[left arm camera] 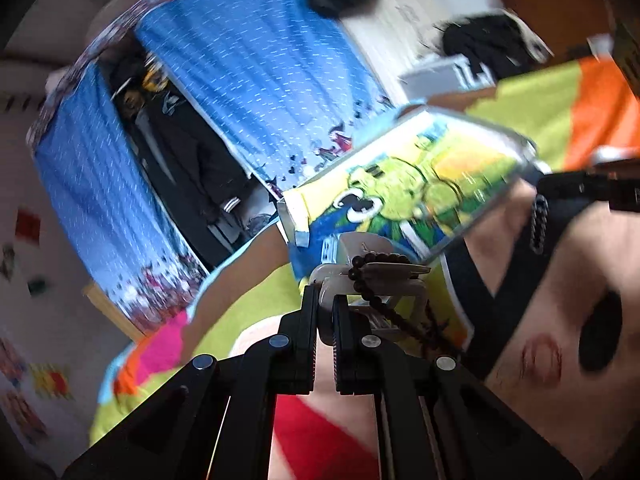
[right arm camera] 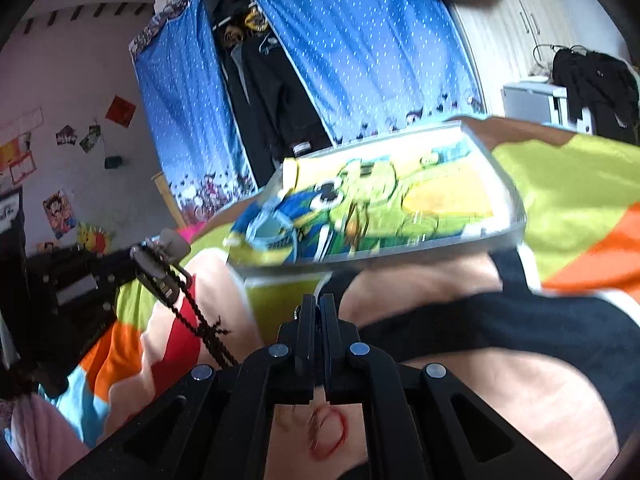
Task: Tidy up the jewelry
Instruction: 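Carry the hair clip and beads with both tools into the tray and open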
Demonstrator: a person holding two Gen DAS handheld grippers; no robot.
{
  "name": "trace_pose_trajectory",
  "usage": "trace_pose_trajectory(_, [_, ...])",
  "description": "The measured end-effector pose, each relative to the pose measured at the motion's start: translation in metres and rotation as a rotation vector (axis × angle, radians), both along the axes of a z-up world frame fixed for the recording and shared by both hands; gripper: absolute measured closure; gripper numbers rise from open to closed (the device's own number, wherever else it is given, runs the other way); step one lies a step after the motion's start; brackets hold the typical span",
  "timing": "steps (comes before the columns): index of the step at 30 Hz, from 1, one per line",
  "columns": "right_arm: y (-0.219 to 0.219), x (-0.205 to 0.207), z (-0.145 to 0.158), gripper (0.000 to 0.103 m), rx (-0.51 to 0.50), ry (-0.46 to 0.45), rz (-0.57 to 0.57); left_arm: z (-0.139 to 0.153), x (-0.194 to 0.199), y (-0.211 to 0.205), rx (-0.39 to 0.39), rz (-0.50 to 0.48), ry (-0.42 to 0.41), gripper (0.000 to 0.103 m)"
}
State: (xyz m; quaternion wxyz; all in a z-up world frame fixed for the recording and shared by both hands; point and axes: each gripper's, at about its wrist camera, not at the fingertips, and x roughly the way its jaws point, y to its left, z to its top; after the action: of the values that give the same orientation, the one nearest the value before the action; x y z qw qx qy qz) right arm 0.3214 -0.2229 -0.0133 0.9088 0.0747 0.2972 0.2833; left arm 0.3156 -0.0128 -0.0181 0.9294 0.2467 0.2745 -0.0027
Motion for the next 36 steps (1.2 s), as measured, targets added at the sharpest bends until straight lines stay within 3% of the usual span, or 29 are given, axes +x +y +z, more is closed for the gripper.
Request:
trace_pose_trajectory(4, [-0.004, 0.024, 0.002, 0.1, 0.036, -0.017, -0.02, 0.004, 0.03, 0.001, -0.125, 0.059, 0.0, 0.098])
trace_pose_trajectory(6, [-0.005, 0.04, 0.005, 0.1, 0.064, -0.026, -0.031, 0.009, 0.042, -0.001, -0.177, 0.061, -0.054, 0.098])
trace_pose_trajectory(12, [-0.01, 0.07, 0.012, 0.1, 0.107, -0.054, -0.054, 0.02, 0.069, -0.012, -0.231, 0.037, -0.102, 0.098])
trace_pose_trajectory(17, [-0.017, 0.091, 0.015, 0.1, 0.139, -0.066, -0.102, 0.016, 0.095, -0.013, -0.306, 0.055, -0.034, 0.098])
trace_pose_trajectory(25, [-0.027, 0.113, -0.01, 0.1, 0.128, 0.012, -0.172, 0.006, 0.126, -0.002, -0.439, 0.111, 0.126, 0.098])
trace_pose_trajectory(33, [-0.031, 0.117, -0.023, 0.1, 0.081, 0.055, -0.218, 0.003, 0.13, 0.001, -0.443, 0.132, 0.18, 0.097])
trace_pose_trajectory(34, [-0.033, 0.117, -0.023, 0.1, 0.083, 0.058, -0.219, 0.003, 0.129, 0.001, -0.435, 0.135, 0.183, 0.093])
trace_pose_trajectory(36, [-0.035, 0.118, -0.024, 0.1, 0.08, 0.065, -0.227, 0.003, 0.128, 0.0, -0.424, 0.141, 0.193, 0.072])
